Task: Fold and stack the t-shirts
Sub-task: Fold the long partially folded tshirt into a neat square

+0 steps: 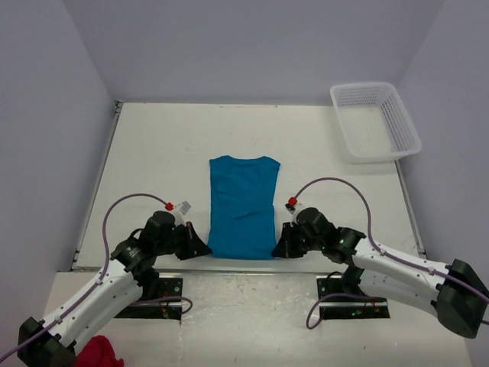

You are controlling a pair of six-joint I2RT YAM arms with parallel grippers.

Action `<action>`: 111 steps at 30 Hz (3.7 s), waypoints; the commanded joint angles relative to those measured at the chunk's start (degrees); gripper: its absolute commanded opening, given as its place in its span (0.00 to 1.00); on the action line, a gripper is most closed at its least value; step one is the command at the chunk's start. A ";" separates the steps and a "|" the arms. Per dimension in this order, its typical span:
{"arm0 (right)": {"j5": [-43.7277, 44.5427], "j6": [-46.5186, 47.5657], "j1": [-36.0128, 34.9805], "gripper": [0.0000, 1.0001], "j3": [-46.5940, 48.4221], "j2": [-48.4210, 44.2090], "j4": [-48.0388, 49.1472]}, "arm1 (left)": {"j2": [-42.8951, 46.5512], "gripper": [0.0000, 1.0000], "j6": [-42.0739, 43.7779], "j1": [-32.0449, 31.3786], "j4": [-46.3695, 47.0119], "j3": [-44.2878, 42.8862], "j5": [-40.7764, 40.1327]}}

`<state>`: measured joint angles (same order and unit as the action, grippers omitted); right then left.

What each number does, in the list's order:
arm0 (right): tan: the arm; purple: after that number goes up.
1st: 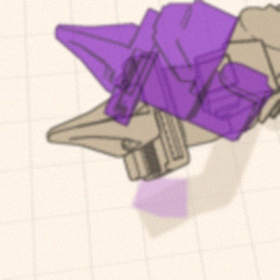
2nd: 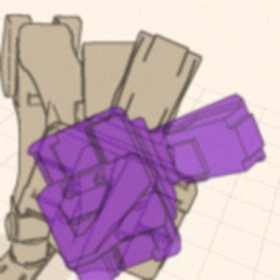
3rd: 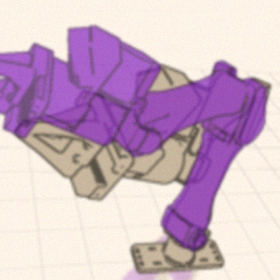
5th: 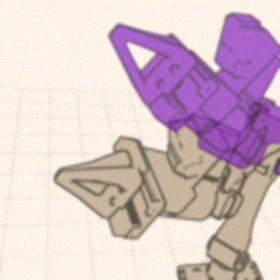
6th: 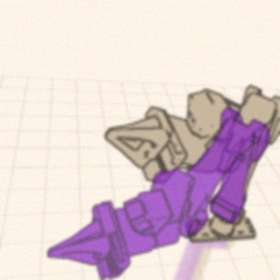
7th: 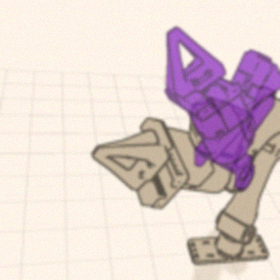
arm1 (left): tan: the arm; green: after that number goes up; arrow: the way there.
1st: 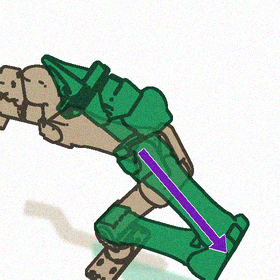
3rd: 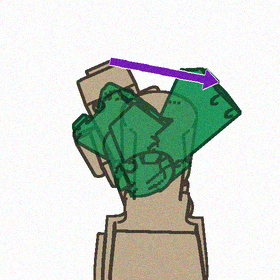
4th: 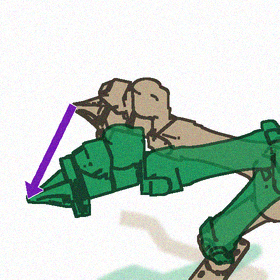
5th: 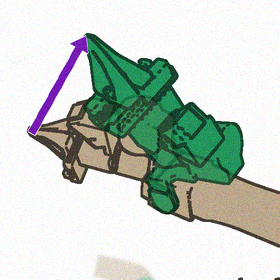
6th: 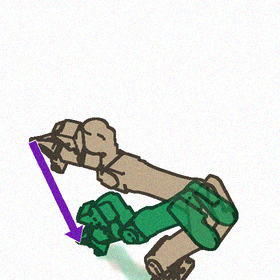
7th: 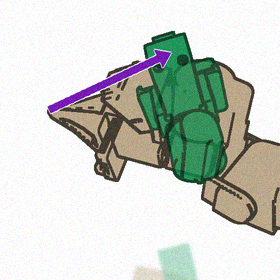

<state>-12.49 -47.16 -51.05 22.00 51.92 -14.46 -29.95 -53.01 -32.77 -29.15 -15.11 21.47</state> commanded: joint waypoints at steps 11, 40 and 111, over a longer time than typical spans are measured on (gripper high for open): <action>15.04 3.03 -1.60 0.00 17.45 0.27 -17.18 | -8.15 0.00 2.12 -0.18 0.73 -15.28 -2.31; 0.10 23.07 26.70 0.00 60.78 46.66 -18.94 | -67.91 0.01 19.26 18.71 13.49 -58.78 -4.85; 3.17 22.89 36.90 0.00 102.28 88.01 -35.55 | -105.58 0.00 26.56 22.75 20.45 -82.71 10.78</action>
<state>-11.66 -25.06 -15.27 121.80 139.79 -48.49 -135.11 -29.78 -10.94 -6.37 -96.75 33.23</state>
